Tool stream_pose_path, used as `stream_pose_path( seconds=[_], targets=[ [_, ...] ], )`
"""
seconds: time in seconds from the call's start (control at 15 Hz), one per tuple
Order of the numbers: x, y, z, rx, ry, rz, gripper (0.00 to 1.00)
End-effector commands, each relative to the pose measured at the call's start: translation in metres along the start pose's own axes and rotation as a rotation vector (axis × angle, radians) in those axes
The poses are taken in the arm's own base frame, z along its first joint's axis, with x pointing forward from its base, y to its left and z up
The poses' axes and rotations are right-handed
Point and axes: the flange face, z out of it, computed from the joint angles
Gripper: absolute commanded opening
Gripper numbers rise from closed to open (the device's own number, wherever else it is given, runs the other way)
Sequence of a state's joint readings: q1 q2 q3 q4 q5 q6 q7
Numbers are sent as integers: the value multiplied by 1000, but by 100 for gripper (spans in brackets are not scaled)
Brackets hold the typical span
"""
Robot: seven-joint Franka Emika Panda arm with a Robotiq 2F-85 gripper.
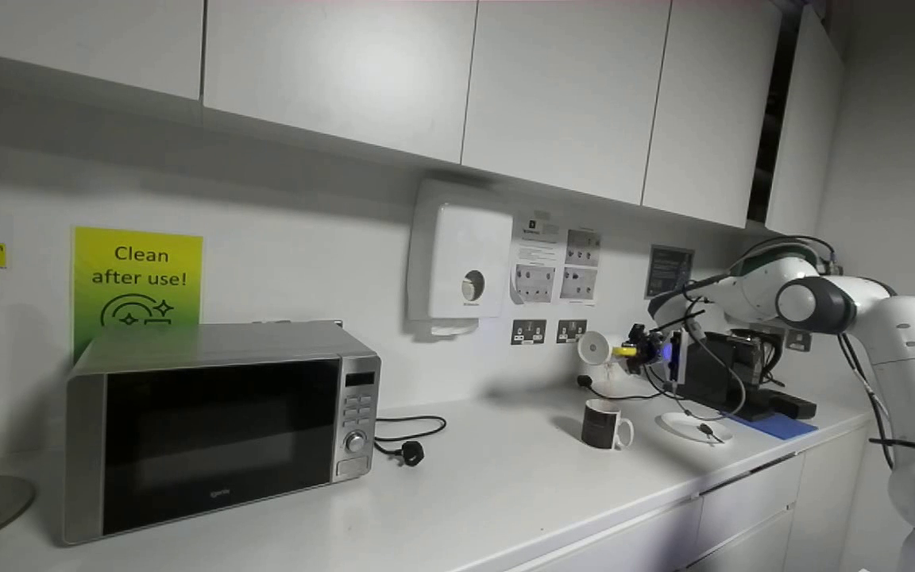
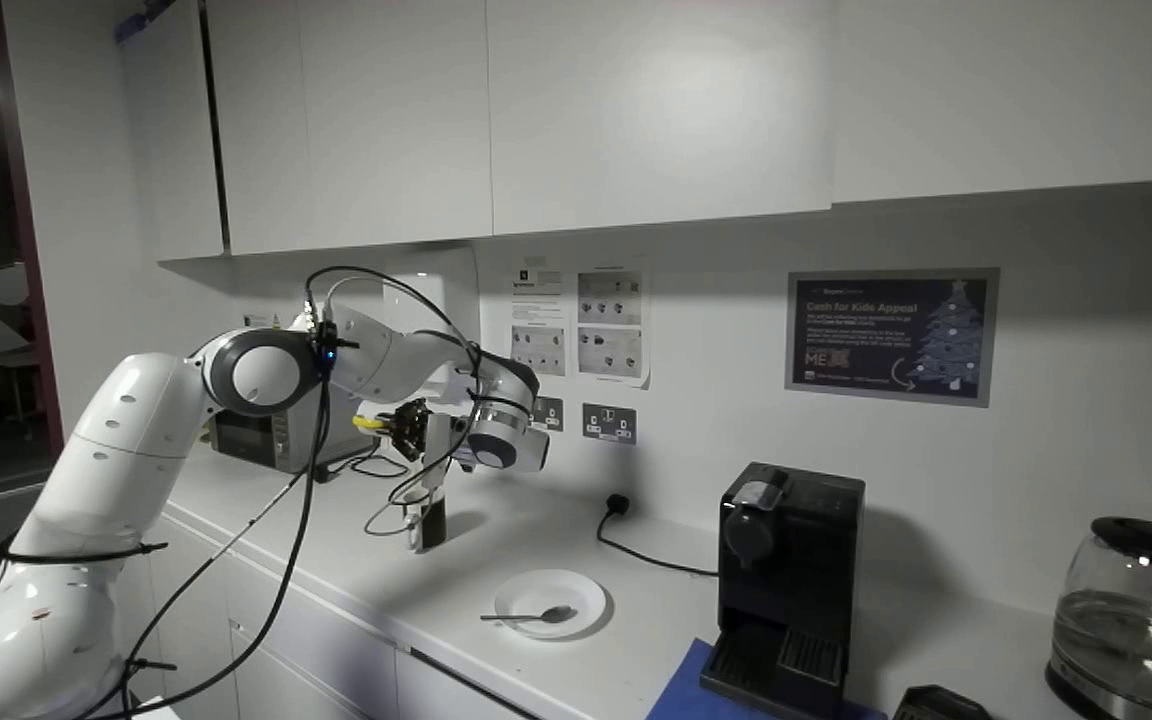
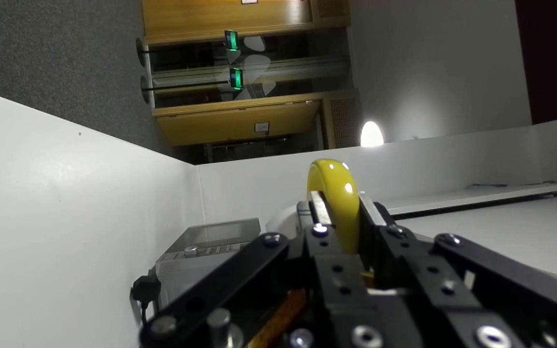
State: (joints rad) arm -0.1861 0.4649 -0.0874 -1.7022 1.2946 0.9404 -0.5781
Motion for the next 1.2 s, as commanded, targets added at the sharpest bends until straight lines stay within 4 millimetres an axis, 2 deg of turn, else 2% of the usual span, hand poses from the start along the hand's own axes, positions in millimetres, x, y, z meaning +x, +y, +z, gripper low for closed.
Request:
stream_pose_path(
  seconds=[0.0, 1.13],
  targets=[
    [-3, -16, -7, 50, -33, -34, 5],
    [-8, -18, -7, 71, -54, -42, 5]
  ],
)
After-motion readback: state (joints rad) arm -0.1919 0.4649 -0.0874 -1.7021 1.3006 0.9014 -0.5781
